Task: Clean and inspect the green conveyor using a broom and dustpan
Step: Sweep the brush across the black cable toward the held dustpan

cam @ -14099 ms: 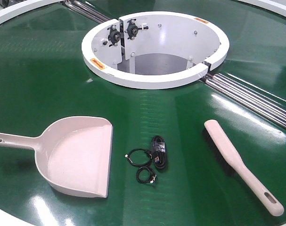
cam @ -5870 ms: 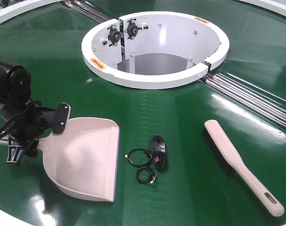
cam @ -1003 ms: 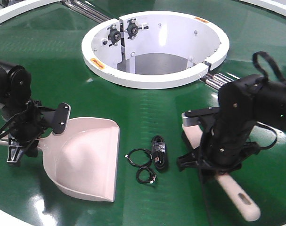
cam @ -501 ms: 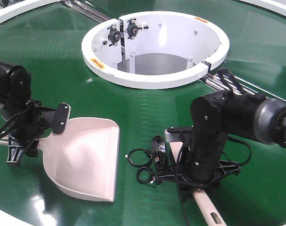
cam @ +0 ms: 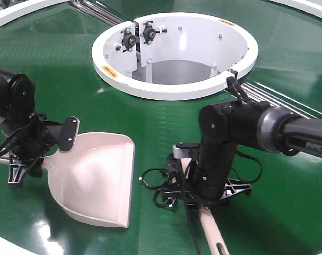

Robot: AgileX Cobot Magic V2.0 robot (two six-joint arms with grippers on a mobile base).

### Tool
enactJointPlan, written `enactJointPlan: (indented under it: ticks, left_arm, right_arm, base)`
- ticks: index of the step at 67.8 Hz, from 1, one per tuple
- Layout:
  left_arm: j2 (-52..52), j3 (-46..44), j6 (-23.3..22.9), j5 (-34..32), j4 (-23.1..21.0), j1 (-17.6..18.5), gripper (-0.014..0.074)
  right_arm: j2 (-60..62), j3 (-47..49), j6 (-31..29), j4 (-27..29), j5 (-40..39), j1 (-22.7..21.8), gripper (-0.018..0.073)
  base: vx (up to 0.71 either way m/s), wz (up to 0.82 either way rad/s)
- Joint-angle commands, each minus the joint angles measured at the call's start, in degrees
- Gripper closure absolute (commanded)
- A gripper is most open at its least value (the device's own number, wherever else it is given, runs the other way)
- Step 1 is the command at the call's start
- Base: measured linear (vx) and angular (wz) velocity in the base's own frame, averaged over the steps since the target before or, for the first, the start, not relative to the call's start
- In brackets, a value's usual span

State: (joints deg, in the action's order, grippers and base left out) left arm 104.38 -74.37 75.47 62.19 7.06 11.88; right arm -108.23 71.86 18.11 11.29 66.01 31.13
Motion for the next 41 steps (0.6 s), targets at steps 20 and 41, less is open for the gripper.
enactJointPlan:
  ticks: [20,41]
  left_arm:
    - [-2.63,-1.57,-0.58,-0.06,-0.16,0.48,0.0604]
    - [-2.63,-1.57,-0.58,-0.06,-0.16,0.48,0.0604]
  right_arm:
    - [-5.42,12.58,-2.40,7.47,4.55,6.92,0.0564]
    - [-14.02,30.06,-5.12,13.56,7.66,11.53,0.0564]
  base:
    - [0.00,0.00]
    - [0.00,0.00]
